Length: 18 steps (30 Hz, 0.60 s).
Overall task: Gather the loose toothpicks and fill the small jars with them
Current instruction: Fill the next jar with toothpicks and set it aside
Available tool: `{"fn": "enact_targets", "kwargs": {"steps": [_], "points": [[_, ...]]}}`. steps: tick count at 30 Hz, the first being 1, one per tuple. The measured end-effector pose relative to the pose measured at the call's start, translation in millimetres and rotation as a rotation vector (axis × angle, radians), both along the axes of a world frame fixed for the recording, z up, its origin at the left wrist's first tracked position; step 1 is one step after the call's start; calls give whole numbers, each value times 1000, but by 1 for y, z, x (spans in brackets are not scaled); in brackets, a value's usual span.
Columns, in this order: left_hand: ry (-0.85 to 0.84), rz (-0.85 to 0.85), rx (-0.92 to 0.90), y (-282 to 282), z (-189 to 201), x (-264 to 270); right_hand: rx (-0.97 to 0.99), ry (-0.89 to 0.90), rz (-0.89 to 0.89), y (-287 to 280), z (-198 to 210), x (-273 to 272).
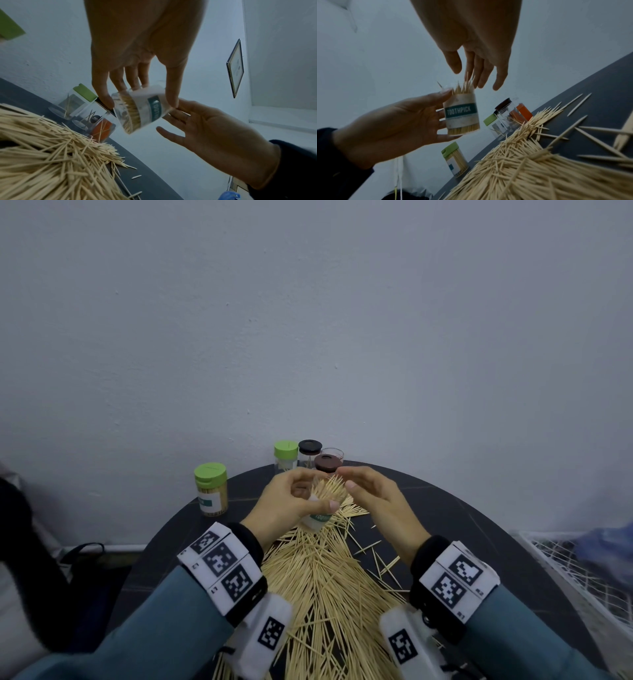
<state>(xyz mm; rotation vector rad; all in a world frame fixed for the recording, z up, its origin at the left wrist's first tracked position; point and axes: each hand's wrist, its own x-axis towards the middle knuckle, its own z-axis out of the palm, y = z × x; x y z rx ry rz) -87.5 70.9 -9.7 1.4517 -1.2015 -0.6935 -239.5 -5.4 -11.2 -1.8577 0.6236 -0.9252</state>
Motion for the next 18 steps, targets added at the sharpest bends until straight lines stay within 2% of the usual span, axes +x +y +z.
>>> {"fn": "enact_targets", "kwargs": {"steps": [8, 18], "points": [[-164, 53, -81, 0, -1, 2, -165, 74, -132, 2, 3, 1], [-258, 99, -68, 0, -4, 4, -158, 101, -52, 5, 5, -1]]}}
